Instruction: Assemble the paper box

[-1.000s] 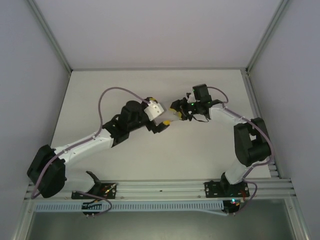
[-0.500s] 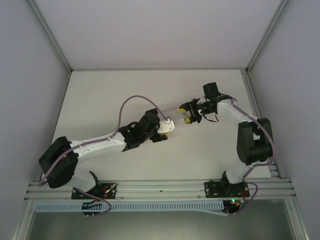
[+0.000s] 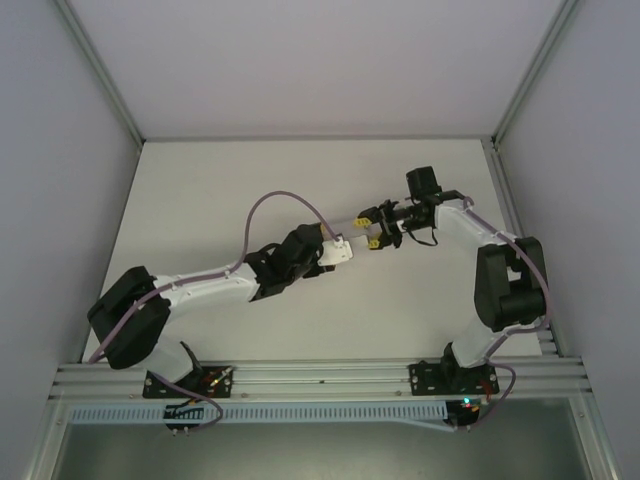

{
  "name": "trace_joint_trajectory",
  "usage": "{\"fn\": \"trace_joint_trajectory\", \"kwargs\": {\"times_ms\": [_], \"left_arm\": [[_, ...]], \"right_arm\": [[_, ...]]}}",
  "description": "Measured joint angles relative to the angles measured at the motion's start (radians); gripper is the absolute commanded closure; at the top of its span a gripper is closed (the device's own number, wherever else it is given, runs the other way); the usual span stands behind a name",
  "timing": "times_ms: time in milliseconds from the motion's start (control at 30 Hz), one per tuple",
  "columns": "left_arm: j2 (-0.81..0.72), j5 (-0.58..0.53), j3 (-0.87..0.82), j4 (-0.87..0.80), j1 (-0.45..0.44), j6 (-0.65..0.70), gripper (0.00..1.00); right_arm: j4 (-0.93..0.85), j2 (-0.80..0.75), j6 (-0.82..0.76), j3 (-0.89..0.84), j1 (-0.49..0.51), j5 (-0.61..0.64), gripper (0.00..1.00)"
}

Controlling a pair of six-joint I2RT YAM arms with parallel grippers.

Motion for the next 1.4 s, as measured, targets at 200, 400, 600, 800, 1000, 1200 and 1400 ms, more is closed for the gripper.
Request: {"fn": "trace_joint_trajectory", "kwargs": {"times_ms": [200,400,600,800,1000,1200,1400], "left_arm": [[0.000,0.014,0.000,-0.002,-0.001,0.017,0.62],[-0.013,0.034,0.000,-0.023,0.022,0.017,0.66],[-0.021,0.172,0.068,-0.216,0.112,0.016,0.62],[0.016,0.382,0.229,-0.526,0.221,0.069,0.59],[0.155,0.468,0.322,-0.708,0.242,0.090,0.58],[0.195,0.500,0.347,-0.766,0.243,0.106,0.57],[0.218,0.509,0.376,-0.792,0.249,0.108,0.56]], "right_arm": [[-0.026,0.000,-0.041,0.000,-0.001,-0.002,0.36],[-0.087,-0.039,-0.171,0.032,-0.007,0.119,0.00],[0.058,-0.313,-0.381,-0.005,-0.084,0.397,0.00],[0.298,-0.640,-0.558,-0.227,-0.112,0.597,0.00],[0.302,-0.620,-0.755,-0.241,-0.091,0.459,0.01],[0.158,-0.483,-0.956,-0.176,0.064,0.479,0.13],[0.066,-0.332,-1.066,-0.116,0.188,0.547,0.32]]}}
